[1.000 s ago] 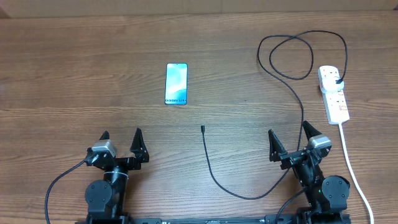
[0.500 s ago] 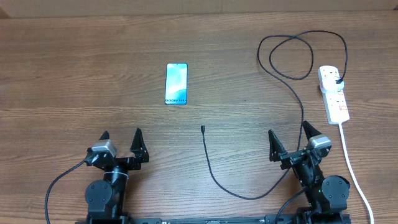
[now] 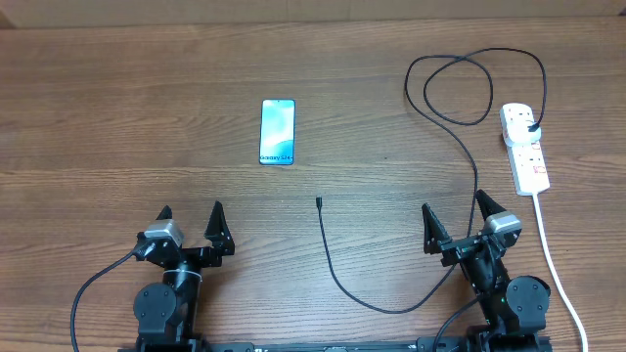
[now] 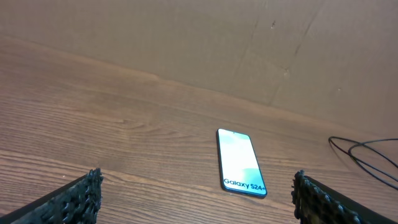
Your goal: Plug charger to phone and switch on socket
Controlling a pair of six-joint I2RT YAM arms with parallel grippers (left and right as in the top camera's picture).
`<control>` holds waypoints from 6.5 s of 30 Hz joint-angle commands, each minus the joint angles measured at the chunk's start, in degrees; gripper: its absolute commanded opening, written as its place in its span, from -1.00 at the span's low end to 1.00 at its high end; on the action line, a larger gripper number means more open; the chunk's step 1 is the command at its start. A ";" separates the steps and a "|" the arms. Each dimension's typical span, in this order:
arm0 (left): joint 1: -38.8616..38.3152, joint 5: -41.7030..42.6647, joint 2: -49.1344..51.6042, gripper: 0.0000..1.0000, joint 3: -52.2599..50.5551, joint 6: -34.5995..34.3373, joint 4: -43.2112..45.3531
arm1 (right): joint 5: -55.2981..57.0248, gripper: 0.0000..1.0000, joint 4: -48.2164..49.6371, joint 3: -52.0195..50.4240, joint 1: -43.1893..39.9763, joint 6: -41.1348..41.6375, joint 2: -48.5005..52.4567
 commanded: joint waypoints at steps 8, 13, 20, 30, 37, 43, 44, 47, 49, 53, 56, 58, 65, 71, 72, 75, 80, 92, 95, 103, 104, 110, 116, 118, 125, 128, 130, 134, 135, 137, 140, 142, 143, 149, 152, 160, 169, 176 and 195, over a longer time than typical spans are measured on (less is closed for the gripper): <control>0.39 -0.50 -0.59 0.99 -0.20 1.11 -0.13 | -0.28 1.00 0.37 -0.57 0.48 -0.09 -0.57; 0.39 3.06 -0.59 0.99 0.15 -0.44 0.09 | -0.31 1.00 0.37 -0.57 0.48 -0.09 -0.57; 0.39 9.05 0.63 1.00 13.55 -0.50 -12.24 | -0.28 1.00 0.37 -0.57 0.48 -0.09 -0.57; 0.35 16.72 27.50 0.99 53.86 -0.04 -34.91 | -0.28 1.00 0.37 -0.57 0.48 -0.09 -0.57; 0.28 17.07 57.94 1.00 91.93 5.70 -60.98 | -0.28 1.00 0.37 -0.57 0.48 -0.09 -0.57; 0.22 17.09 82.60 1.00 118.51 8.59 -80.24 | -0.31 1.00 0.37 -0.57 0.48 -0.09 -0.57; 0.15 17.92 88.28 1.00 121.57 7.87 -82.40 | -0.28 1.00 0.35 -0.57 0.48 -0.09 -0.57; 0.13 18.49 95.12 0.99 121.57 4.81 -82.42 | -0.31 1.00 0.37 -0.57 0.48 -0.09 -0.57; 0.13 19.45 101.20 0.93 121.57 5.09 -82.23 | -0.31 1.00 0.37 -0.57 0.48 -0.09 -0.57; -0.74 19.17 109.20 0.75 121.55 3.80 -82.18 | -0.31 1.00 0.37 -0.57 0.48 -0.09 -0.57; -3.15 16.11 114.90 0.75 121.57 3.69 -81.48 | -0.31 1.00 0.37 -0.57 0.48 -0.09 -0.57; -5.27 12.44 118.18 0.79 121.57 3.04 -80.72 | -0.28 1.00 0.37 -0.57 0.48 -0.09 -0.57; -13.60 4.28 128.56 0.99 121.55 -0.44 -73.37 | -0.28 1.00 0.37 -0.57 0.48 -0.09 -0.57; -17.22 -3.15 135.27 0.99 121.55 -0.46 -66.55 | -0.28 1.00 0.37 -0.57 0.48 -0.09 -0.57; -17.40 -3.58 135.99 0.99 121.57 -0.44 -66.01 | -0.31 1.00 0.37 -0.57 0.48 -0.09 -0.57; -17.70 -5.92 138.64 0.99 121.55 -0.44 -63.78 | -0.28 1.00 0.37 -0.57 0.48 -0.09 -0.57; -17.55 -8.04 141.26 0.99 121.55 -0.39 -61.33 | -0.28 1.00 0.37 -0.57 0.48 -0.09 -0.57; -16.96 -4.92 141.98 0.92 119.10 -0.24 -60.28 | -0.28 1.00 0.37 -0.57 0.48 -0.09 -0.57; -16.81 0.24 141.98 0.81 118.75 -0.26 -60.74 | -0.28 1.00 0.37 -0.57 0.48 -0.09 -0.57; -15.91 1.16 141.98 0.79 117.61 -4.02 -60.50 | -0.31 1.00 0.35 -0.57 0.48 -0.09 -0.57; -15.91 1.16 141.98 0.80 117.13 -4.15 -60.15 | -0.31 1.00 0.35 -0.57 0.48 -0.09 -0.57; -15.96 1.14 141.96 0.57 116.63 -4.13 -59.89 | -0.28 1.00 0.37 -0.57 0.48 -0.09 -0.57; -15.78 0.96 141.61 0.45 117.37 -4.11 -60.22 | -0.31 1.00 0.37 -0.57 0.48 -0.09 -0.57; -15.69 0.96 140.65 0.45 118.90 -4.09 -60.83 | -0.28 1.00 0.37 -0.57 0.48 -0.09 -0.57; -14.73 3.21 131.21 0.46 121.22 -3.65 -63.58 | -0.28 1.00 0.37 -0.57 0.48 -0.09 -0.57; -13.99 3.43 126.31 0.48 121.24 -3.63 -64.54 | -0.28 1.00 0.37 -0.57 0.48 -0.09 -0.57; -13.33 5.07 122.99 0.50 121.24 -3.41 -65.16 | -0.28 1.00 1.27 -0.57 0.48 -0.11 -0.57; -11.61 13.57 117.00 0.52 121.24 -1.49 -67.25 | -3.65 1.00 1.62 -0.57 0.55 -0.02 -0.57; -11.28 15.26 116.13 0.52 121.24 -1.40 -67.54 | -4.59 1.00 1.62 -0.57 0.55 -0.02 -0.57; -10.51 19.28 114.14 0.52 121.24 -0.81 -67.95 | -6.32 1.00 4.83 -0.50 0.55 5.20 -0.57; -10.29 22.86 112.89 0.51 121.24 0.02 -67.95 | -7.50 0.99 5.97 1.18 0.55 12.17 -0.55; -10.67 25.33 112.69 0.51 121.22 0.00 -67.95 | -9.16 1.00 2.86 5.88 0.55 15.69 0.61; -10.95 25.49 112.69 0.51 121.20 -0.02 -67.93 | -9.51 1.00 0.42 8.46 0.55 16.61 1.68; -14.49 26.91 112.69 0.50 121.20 -0.46 -67.82 | -10.64 1.00 -22.93 37.42 0.55 16.50 20.39; -16.22 28.09 112.69 0.50 121.20 -0.92 -67.65 | -12.61 1.00 -34.64 50.38 0.55 16.04 30.86; -21.55 34.73 112.72 0.52 121.20 -1.09 -66.88 | -33.31 0.76 -48.15 68.70 0.85 17.86 57.40; -23.71 39.10 112.69 0.52 121.20 -1.09 -65.53 | -26.32 0.40 -45.35 68.70 7.08 19.32 70.62; -24.44 38.49 112.72 0.52 121.20 -1.77 -65.44 | -18.58 0.33 -35.87 68.70 14.91 22.82 76.13; -24.48 38.69 112.72 0.59 121.20 -1.73 -65.26 | -15.19 -0.85 -27.71 68.70 17.84 24.30 78.64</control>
